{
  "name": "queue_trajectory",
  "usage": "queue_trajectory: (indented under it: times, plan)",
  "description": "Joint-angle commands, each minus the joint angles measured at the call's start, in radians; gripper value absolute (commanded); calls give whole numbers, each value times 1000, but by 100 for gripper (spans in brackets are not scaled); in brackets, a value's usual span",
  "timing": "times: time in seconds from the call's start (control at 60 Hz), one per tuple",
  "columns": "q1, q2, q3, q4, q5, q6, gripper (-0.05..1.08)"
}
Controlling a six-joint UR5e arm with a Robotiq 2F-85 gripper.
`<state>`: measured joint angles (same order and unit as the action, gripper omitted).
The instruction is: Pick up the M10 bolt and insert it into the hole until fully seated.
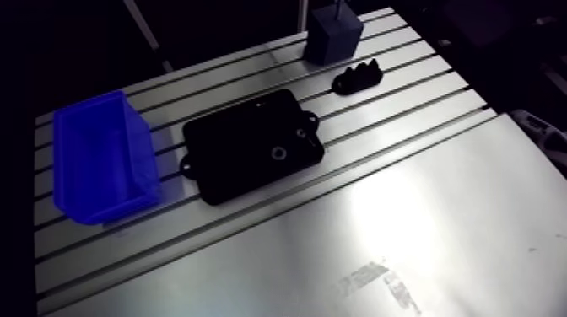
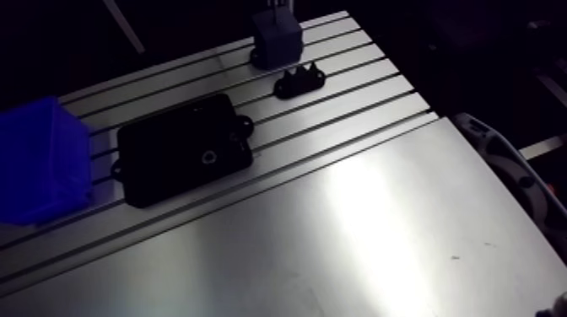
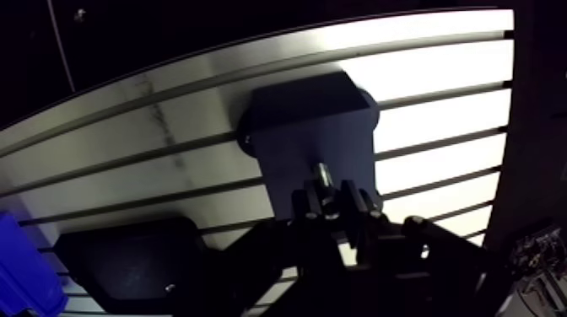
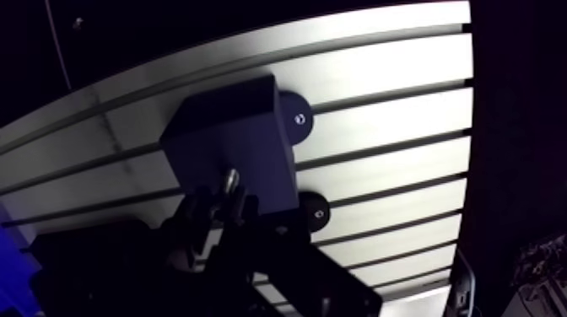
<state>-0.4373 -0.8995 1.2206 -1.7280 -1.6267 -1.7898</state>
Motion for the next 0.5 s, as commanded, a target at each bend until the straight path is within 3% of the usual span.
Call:
queue_trajectory:
  times: [0.017,0.083,0.133,0.15,0.167,0.183,0.2,0.217,0.233,0.25,0.267,0.283,0.5]
  plan:
    - [0,0,0,0,0,0,104]
    - [0,0,0,0,-3,-4,92]
    - [1,0,1,0,-3,-5,59]
    - [1,0,1,0,-3,-5,59]
    - [1,0,4,0,-3,-6,48]
    - [1,0,4,0,-3,-6,48]
    - [1,0,7,0,-4,-7,37]
    - [1,0,7,0,-4,-7,37]
    - [1,0,8,0,-3,-7,29]
    - [1,0,10,0,-4,-10,15]
    - [1,0,10,0,-4,-10,15]
    - [1,0,14,0,-5,-14,1]
    - [-3,-1,27,-2,-3,-15,0]
